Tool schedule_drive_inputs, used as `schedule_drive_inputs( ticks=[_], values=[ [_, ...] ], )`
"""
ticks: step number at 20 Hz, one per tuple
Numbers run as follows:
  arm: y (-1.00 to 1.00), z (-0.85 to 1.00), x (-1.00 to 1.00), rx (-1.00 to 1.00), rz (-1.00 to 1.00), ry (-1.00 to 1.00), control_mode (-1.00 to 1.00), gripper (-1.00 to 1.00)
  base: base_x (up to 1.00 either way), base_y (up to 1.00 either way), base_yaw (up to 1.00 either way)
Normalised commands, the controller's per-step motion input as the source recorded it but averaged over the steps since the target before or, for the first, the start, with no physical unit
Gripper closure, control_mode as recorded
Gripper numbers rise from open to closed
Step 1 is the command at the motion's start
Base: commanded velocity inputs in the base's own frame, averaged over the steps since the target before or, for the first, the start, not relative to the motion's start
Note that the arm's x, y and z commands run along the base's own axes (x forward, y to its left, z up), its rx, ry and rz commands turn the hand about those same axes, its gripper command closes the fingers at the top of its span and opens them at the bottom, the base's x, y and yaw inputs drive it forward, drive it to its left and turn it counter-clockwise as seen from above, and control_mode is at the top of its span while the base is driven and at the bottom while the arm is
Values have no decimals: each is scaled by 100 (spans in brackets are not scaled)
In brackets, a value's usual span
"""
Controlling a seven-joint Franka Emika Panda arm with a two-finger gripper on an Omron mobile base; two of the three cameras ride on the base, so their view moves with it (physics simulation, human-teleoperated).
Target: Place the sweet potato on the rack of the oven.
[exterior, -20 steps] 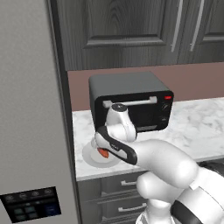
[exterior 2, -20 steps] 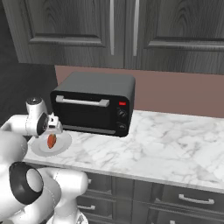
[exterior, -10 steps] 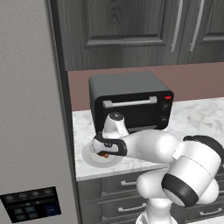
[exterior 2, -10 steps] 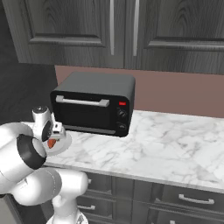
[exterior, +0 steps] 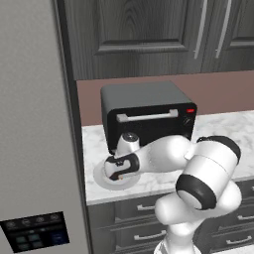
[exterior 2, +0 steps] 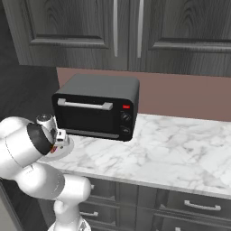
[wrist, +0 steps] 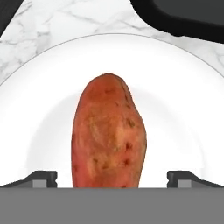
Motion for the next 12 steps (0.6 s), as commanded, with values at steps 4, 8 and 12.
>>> schedule_drive_inputs(
  ticks=[4,8,12],
  values=[
    [12,-22,16,0,0,0,-100,-100,0,0,0],
    [6,-18,15,0,0,0,-100,100,0,0,0],
    [0,-12,5,0,0,0,-100,100,0,0,0]
  ],
)
